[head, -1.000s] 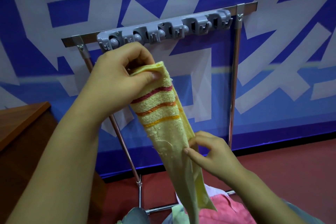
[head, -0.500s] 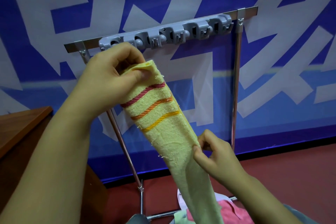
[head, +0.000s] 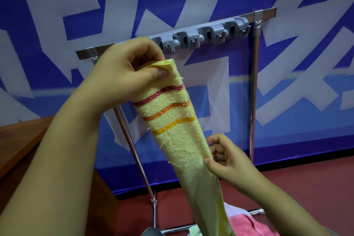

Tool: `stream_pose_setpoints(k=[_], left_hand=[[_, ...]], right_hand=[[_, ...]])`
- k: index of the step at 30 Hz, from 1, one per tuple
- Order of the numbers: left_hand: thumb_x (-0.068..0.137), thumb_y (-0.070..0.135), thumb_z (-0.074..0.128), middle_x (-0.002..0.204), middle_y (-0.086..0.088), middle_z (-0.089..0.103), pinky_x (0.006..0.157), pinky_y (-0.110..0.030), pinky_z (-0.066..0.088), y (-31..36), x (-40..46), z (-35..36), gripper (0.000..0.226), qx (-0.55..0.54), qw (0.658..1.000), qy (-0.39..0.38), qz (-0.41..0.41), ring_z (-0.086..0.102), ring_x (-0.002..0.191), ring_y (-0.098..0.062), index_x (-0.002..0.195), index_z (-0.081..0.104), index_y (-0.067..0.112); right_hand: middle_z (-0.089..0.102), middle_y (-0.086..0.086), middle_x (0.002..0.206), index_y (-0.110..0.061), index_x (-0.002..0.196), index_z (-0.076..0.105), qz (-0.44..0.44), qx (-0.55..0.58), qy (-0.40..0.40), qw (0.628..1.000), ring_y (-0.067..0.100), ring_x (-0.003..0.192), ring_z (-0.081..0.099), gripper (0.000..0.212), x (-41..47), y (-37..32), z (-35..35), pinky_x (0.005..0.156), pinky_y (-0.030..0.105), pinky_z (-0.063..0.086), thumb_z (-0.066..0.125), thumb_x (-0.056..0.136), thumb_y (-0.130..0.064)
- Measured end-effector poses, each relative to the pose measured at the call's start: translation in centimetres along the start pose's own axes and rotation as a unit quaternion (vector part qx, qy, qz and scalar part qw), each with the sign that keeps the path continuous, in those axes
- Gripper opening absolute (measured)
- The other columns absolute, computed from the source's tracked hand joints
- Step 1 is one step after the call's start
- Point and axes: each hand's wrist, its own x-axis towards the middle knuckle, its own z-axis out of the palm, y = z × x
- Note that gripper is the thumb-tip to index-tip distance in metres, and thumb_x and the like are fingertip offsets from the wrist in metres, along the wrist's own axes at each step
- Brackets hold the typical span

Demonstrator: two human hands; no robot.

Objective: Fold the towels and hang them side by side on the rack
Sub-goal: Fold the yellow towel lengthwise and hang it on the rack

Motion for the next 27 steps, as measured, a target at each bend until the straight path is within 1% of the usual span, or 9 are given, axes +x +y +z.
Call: stream_pose_setpoints(k=[3,6,8,11,14,17,20,23,27], left_hand=[[0.079,0.027,0.066,0.088,0.008,0.062,0.067,-0.023,0.052,-0.1,0.6,0.0,0.013,0.022,1.0,0.018,-0.007,0.059,0.083,-0.008,0.09,0.061,0.025],[0.083,0.017,0.066,0.087,0.009,0.06,0.07,-0.028,0.05,-0.4,1.3,0.1,0.011,0.042,0.999,0.021,-0.018,0.059,0.086,-0.011,0.091,0.06,0.022],[0.083,0.016,0.065,0.086,0.009,0.061,0.071,-0.027,0.049,-0.7,1.6,0.3,0.01,0.05,0.998,0.021,-0.025,0.059,0.086,-0.012,0.09,0.06,0.022],[0.084,0.015,0.065,0.089,0.003,0.062,0.071,-0.024,0.048,-1.3,1.9,0.7,0.009,0.046,0.998,0.023,-0.036,0.059,0.087,-0.014,0.091,0.061,0.018],[0.084,0.017,0.065,0.088,0.007,0.061,0.07,-0.024,0.049,-1.9,2.1,1.1,0.008,0.041,0.998,0.028,-0.04,0.059,0.086,-0.011,0.091,0.06,0.02],[0.085,0.021,0.064,0.083,0.011,0.058,0.066,-0.021,0.046,-2.6,2.6,1.4,0.007,0.047,0.995,0.076,-0.041,0.055,0.08,-0.005,0.09,0.061,0.019],[0.085,0.021,0.063,0.079,0.012,0.055,0.067,-0.024,0.045,-3.2,3.4,2.3,0.007,0.069,0.987,0.139,-0.036,0.053,0.078,-0.007,0.091,0.06,0.017],[0.085,0.02,0.06,0.082,0.008,0.057,0.07,-0.032,0.046,-4.2,4.0,3.7,0.003,0.098,0.979,0.176,-0.037,0.055,0.082,-0.015,0.087,0.059,0.018],[0.082,0.018,0.058,0.087,0.005,0.06,0.074,-0.037,0.047,-6.0,3.8,6.5,0.004,0.126,0.977,0.152,-0.077,0.056,0.088,-0.021,0.085,0.058,0.021]], right_hand=[[0.054,-0.009,0.084,-0.031,0.098,0.042,-0.021,-0.001,-0.005,1.0,0.007,0.06,0.05,0.037,-0.1,-0.3,0.3,0.059,0.024,0.042,0.059,0.083,-0.002],[0.052,-0.009,0.098,-0.058,0.107,0.036,-0.053,-0.025,-0.01,0.998,0.014,0.056,0.048,0.055,-0.4,-0.5,0.6,0.059,0.022,0.043,0.058,0.081,-0.015],[0.054,-0.015,0.09,-0.071,0.122,0.025,-0.081,-0.074,-0.027,0.994,0.01,0.057,0.041,0.074,-0.4,-0.5,0.6,0.062,0.019,0.04,0.055,0.084,-0.015],[0.055,-0.013,0.081,-0.064,0.125,0.037,-0.133,-0.143,-0.063,0.979,0.004,0.066,0.049,0.065,-0.3,-0.6,0.5,0.067,0.009,0.038,0.051,0.084,-0.016],[0.066,-0.023,0.097,-0.057,0.1,0.064,-0.071,-0.115,-0.132,0.982,-0.004,0.091,0.063,0.048,-0.3,-1.4,0.7,0.077,0.009,0.044,0.05,0.077,-0.017],[0.07,-0.01,0.088,-0.052,0.089,0.071,-0.024,-0.135,-0.189,0.972,0.008,0.084,0.066,0.038,-0.2,-1.5,0.8,0.071,0.018,0.048,0.046,0.066,-0.032],[0.075,-0.003,0.086,-0.048,0.083,0.073,0.007,-0.109,-0.204,0.973,0.019,0.083,0.066,0.037,0.0,-1.8,0.8,0.071,0.028,0.047,0.048,0.068,-0.026],[0.075,-0.013,0.083,-0.04,0.074,0.076,0.026,-0.036,-0.183,0.982,0.001,0.082,0.064,0.044,0.3,-2.7,0.8,0.075,0.015,0.045,0.045,0.069,-0.01],[0.07,-0.01,0.061,-0.023,0.076,0.077,0.056,0.036,-0.163,0.984,-0.006,0.061,0.057,0.043,0.6,-3.4,0.7,0.062,0.009,0.039,0.044,0.081,0.005]])
